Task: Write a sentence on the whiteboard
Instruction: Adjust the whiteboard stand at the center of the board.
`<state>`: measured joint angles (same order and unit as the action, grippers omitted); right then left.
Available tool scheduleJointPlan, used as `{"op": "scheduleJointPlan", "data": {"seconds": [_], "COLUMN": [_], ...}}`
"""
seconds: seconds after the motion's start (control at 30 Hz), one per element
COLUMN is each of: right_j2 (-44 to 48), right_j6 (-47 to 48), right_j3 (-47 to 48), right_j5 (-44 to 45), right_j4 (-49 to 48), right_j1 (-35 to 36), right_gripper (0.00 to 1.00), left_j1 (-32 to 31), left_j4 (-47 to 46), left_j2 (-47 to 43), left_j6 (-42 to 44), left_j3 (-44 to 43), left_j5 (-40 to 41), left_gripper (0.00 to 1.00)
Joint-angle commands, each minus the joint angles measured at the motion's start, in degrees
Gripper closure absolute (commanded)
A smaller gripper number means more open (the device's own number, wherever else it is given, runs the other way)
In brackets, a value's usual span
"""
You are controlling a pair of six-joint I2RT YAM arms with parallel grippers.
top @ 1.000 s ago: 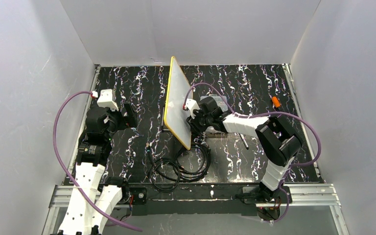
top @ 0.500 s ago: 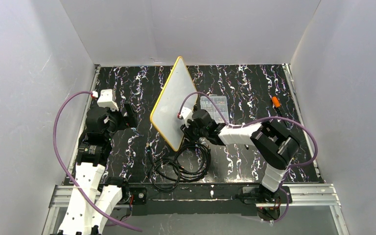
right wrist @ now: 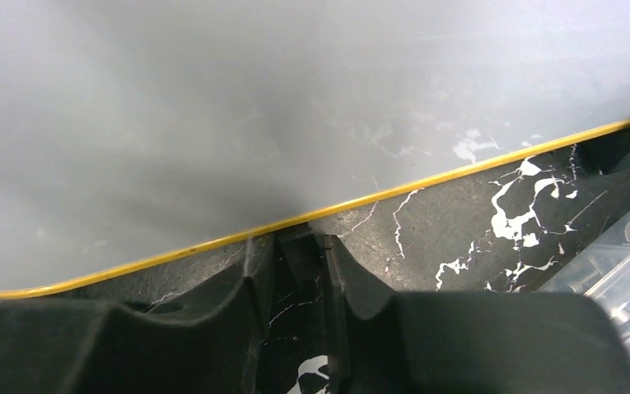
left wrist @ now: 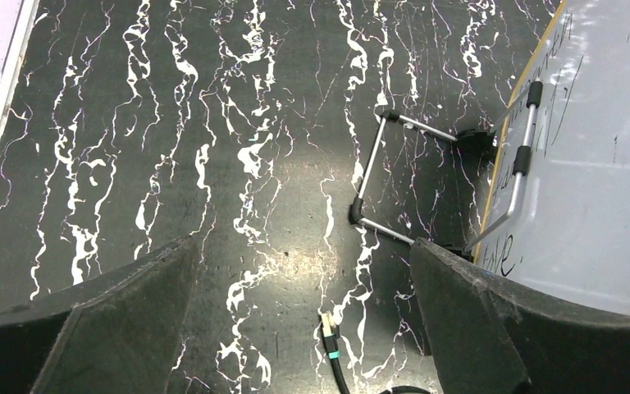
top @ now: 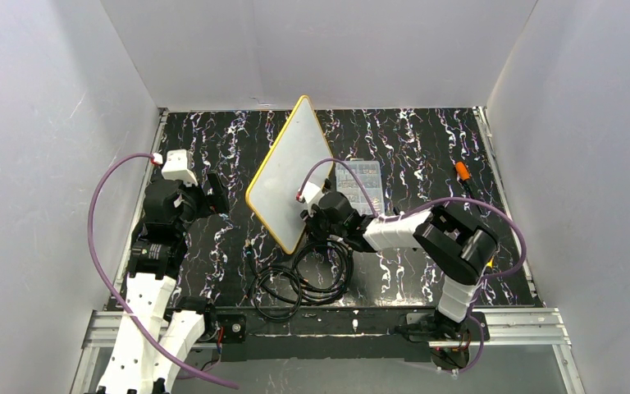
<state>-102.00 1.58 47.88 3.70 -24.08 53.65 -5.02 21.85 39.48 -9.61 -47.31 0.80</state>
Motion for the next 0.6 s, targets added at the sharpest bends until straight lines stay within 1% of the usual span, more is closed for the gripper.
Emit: {"op": "scheduleJointPlan", "data": {"seconds": [0.0, 0.07, 0.1, 0.23, 0.43, 0.5, 0.57], "right_j2": [-1.26, -1.20, -1.19, -1.87, -5.64, -7.23, -8.57], "right_j6": [-1.22, -1.23, -1.85, -5.72, -13.73, -16.56, -19.05], "right_j3": [0.18, -0.16, -0.34, -0.02, 2.94, 4.77, 6.50], "right_j5": [2.67, 4.30, 5.37, 12.25, 24.49, 27.53, 30.02], "right_j4": [-5.99, -7.08, -7.63, -8.53, -7.77, -6.28, -4.90], "right_j1": [2.15, 3.47, 4.16, 6.96, 11.17, 12.19, 13.08], "right_gripper": [0.71, 0.77, 0.78, 0.86, 0.92, 0.94, 0.94], "left_j1": [-0.26, -0.32, -0.34, -0.35, -0.35, -0.35, -0.26], "left_j4": [0.38, 0.39, 0.43, 1.18, 3.77, 3.99, 3.65], "left_j2": [-0.81, -0.90, -0.90, -1.15, -1.70, -2.35, -3.66], "left_j6": [0.55, 0.55, 0.55, 0.16, -1.87, -2.39, -2.49], "left_j3": [0.29, 0.29, 0.24, -0.03, -1.36, -1.59, -1.58], "left_j5": [0.99, 1.20, 1.26, 3.20, 16.13, 21.35, 24.22], "left_gripper": [0.01, 0.01, 0.01, 0.01, 0.01, 0.01, 0.01]}}
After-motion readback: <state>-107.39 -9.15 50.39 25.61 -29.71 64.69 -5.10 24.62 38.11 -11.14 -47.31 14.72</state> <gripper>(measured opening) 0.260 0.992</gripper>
